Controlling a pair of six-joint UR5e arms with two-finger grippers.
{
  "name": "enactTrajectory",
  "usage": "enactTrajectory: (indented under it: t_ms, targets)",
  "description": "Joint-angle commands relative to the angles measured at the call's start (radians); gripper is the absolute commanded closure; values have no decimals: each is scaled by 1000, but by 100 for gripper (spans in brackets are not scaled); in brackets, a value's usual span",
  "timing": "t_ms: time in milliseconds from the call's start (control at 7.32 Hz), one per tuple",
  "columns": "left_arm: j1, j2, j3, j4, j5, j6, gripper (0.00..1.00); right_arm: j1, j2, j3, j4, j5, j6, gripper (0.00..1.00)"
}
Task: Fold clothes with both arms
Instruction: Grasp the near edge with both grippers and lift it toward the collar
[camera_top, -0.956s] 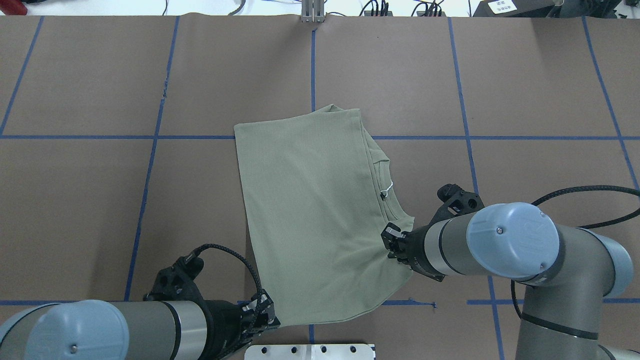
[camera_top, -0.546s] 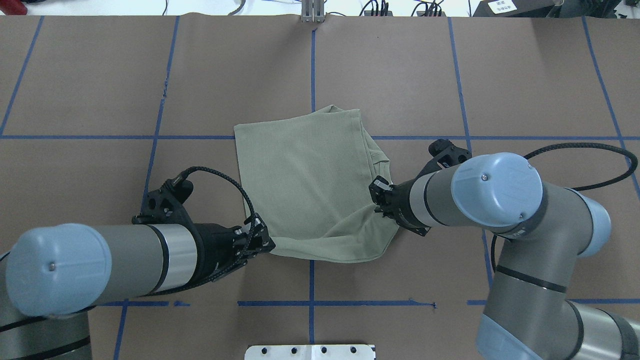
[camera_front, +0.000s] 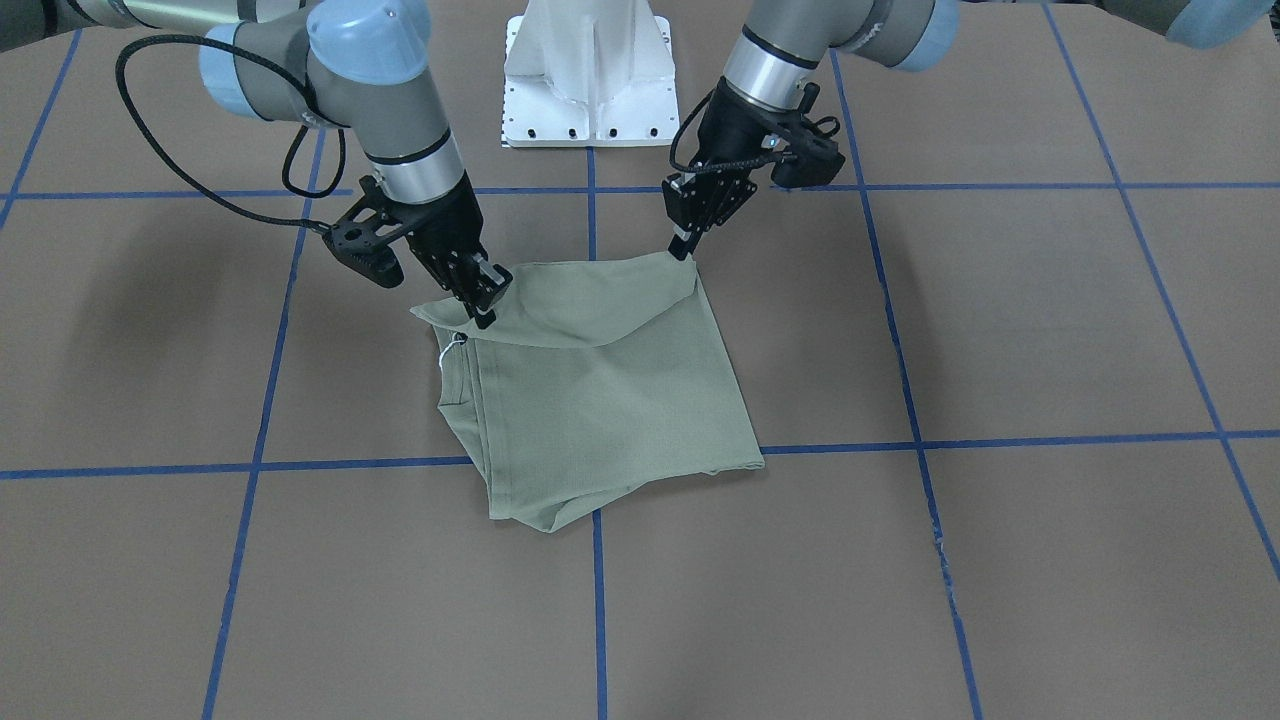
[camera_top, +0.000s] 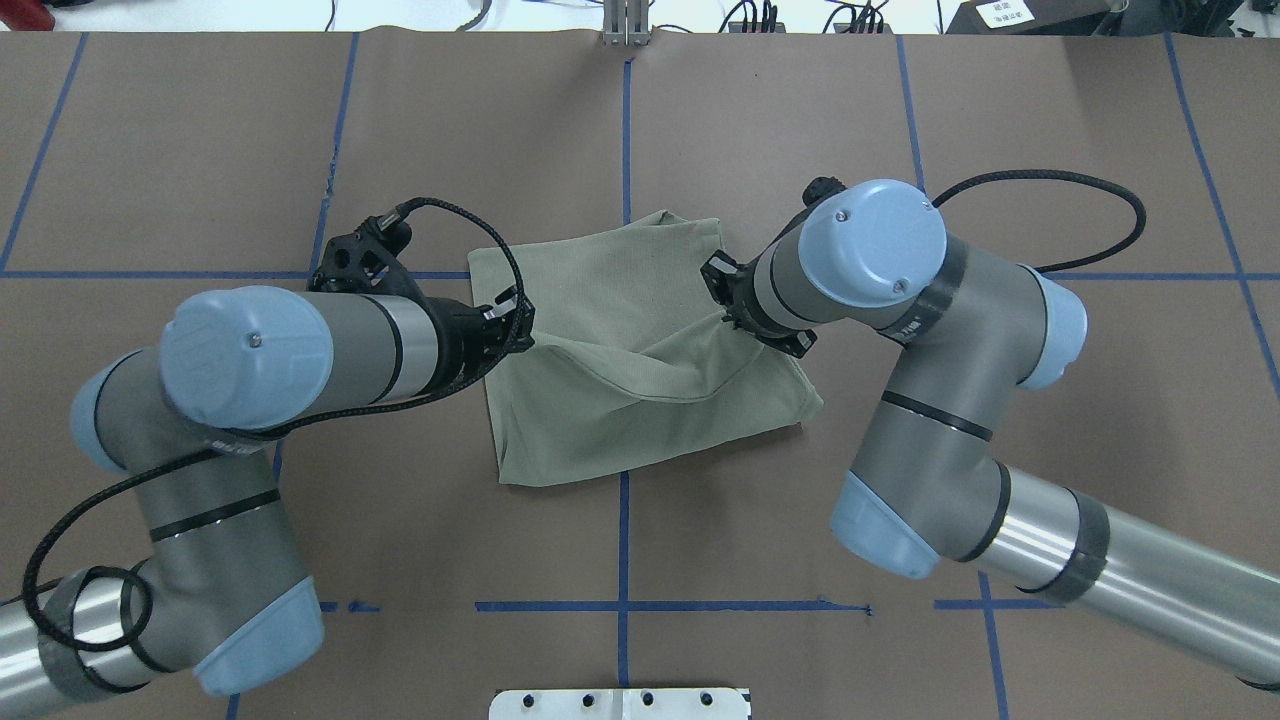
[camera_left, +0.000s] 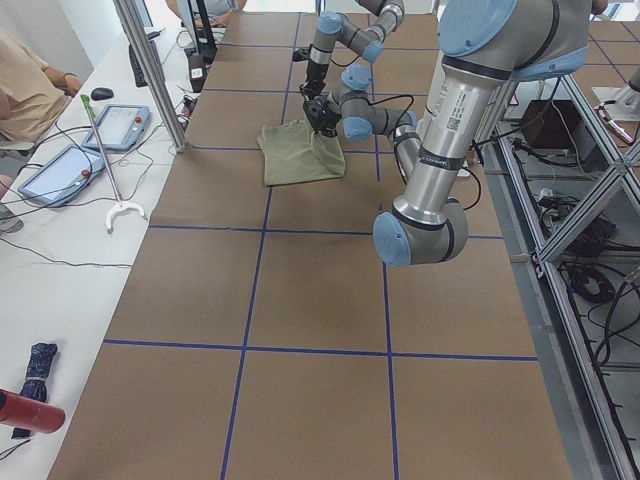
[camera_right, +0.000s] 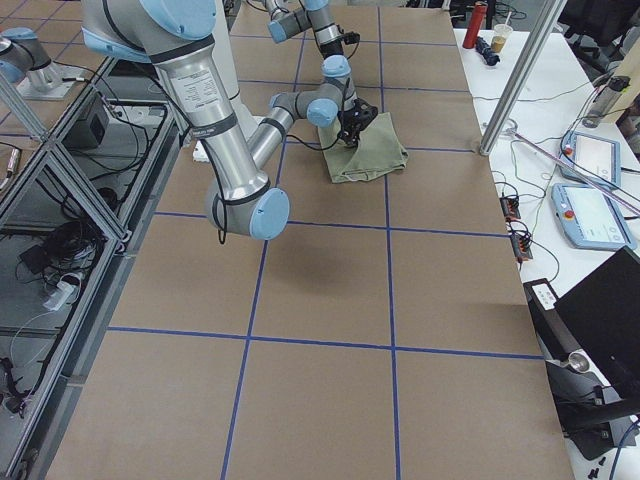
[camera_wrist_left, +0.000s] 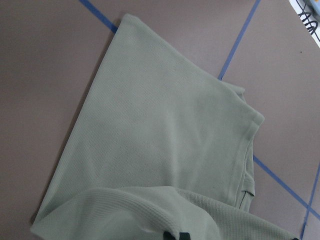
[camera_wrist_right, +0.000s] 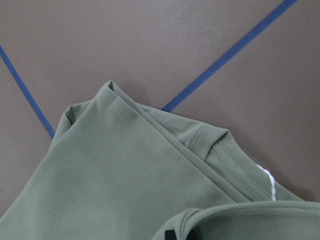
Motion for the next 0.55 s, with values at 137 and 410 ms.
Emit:
enactTrajectory:
  t_ms: [137,410]
  targets:
    - [-85,-23,159,-107,-1,90,100,71,122,-242,95,73,-53,100]
    - [-113,-20,173,-112,-3,172,100,87,148,-354,206,74,-55,100]
